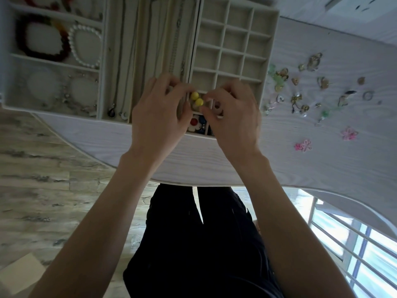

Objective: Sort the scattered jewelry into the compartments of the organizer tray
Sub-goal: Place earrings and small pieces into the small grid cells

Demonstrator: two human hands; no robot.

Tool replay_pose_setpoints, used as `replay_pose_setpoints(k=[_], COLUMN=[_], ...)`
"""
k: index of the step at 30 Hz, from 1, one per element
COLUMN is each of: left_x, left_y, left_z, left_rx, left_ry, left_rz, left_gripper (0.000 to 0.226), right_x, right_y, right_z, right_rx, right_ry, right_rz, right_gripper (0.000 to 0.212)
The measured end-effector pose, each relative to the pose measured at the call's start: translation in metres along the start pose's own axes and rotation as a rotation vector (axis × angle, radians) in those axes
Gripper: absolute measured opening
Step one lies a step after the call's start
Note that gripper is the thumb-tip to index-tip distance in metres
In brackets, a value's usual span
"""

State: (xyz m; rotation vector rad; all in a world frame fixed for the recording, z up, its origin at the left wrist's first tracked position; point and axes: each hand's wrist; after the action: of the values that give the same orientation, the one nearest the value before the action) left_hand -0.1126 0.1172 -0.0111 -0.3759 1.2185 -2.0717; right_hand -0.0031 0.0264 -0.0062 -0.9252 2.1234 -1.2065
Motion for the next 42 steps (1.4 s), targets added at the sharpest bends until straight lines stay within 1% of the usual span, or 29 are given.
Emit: replay_pose_setpoints(k=[4, 13, 23, 37, 42], left_x=[0.000, 0.000, 0.000, 0.001, 0.004], left_y=[0.000, 0.001, 0.002, 0.004, 0.003], left_z=[0.002, 0.002, 0.002, 0.000, 0.002], left_rx=[-0.022, -0.034, -0.007, -0.004, 0.007], left_ry=[0.019, 0.022, 0.012, 0.005, 0.015], left_rz=[-0.008, -0.004, 0.005, 0.007, 0.003], left_gripper=[0.021, 0.022, 0.020, 0.020, 0.022], right_x=[-0.002, -0.008, -0.015, -0.015, -0.013], right_y=[0.005, 0.002, 0.000, -0.001, -0.005], right_z=[-0.003, -0.005, -0.006, -0.003, 0.000], right_rx=[0.043, 0.101, 0.215, 0.154, 0.069], right_ry=[0.026, -0.003, -0.086, -0.073, -0.054], right_rz=[-0.021, -0.048, -0.125, -0.121, -0.152], right_gripper=[0.015, 0.014, 0.014, 0.013, 0.014])
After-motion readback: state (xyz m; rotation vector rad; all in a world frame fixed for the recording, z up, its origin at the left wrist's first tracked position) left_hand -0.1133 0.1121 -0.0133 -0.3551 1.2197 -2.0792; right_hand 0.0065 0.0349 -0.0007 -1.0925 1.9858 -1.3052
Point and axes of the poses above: each hand's wrist, its own x-axis away from the middle knuckle, its own y-axis out of the palm, z = x × y, and after that the axes turned 2 degrees about z, right-handed
